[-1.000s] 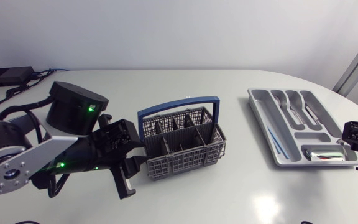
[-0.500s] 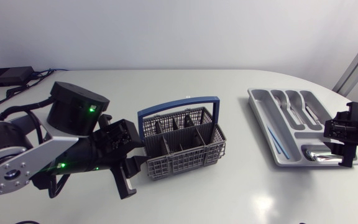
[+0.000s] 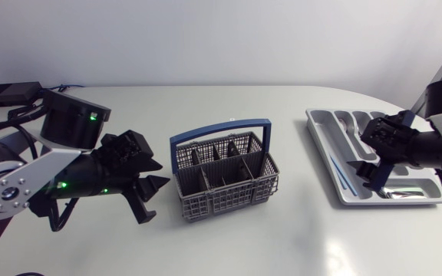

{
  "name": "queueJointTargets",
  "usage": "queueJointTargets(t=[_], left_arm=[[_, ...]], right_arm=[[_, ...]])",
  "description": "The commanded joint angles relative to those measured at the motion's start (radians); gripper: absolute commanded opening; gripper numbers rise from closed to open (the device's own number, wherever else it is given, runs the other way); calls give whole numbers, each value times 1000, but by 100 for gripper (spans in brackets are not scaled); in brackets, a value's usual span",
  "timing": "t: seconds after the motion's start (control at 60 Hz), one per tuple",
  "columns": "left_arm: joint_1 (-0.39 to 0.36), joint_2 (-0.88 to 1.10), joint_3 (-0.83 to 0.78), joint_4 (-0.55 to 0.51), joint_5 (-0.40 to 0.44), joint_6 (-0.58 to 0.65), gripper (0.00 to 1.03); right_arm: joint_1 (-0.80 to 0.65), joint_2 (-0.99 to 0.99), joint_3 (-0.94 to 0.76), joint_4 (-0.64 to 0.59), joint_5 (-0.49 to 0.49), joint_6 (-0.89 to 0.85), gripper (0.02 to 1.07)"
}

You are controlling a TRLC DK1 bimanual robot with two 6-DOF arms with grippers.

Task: Unload the cutlery basket into the drawer organizer.

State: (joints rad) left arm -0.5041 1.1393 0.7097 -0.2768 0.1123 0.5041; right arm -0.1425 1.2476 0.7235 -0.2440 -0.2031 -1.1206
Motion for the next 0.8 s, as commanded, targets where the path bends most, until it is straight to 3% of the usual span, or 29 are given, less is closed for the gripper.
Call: queueJointTargets(t=[0.0,0.167,0.367,0.467,0.633,0.783], left_arm=[[36,17,24,-12,17,-21,44],[68,80,33,-24,44,-21,43],[64,143,34,-32,61,-18,38],[44,181,50,-32,87,-18,38],[3,261,105,2,90,-19,38],[10,326,157,37,90,-16,38]], right_arm=[[73,12,-39,-15,-4,153,92],[204,69,-36,-5,-7,332,90],[320,156,-30,41,-12,443,38],[362,193,-22,66,-9,476,21],[426,222,-9,77,4,521,21],[497,239,-1,89,31,558,21]])
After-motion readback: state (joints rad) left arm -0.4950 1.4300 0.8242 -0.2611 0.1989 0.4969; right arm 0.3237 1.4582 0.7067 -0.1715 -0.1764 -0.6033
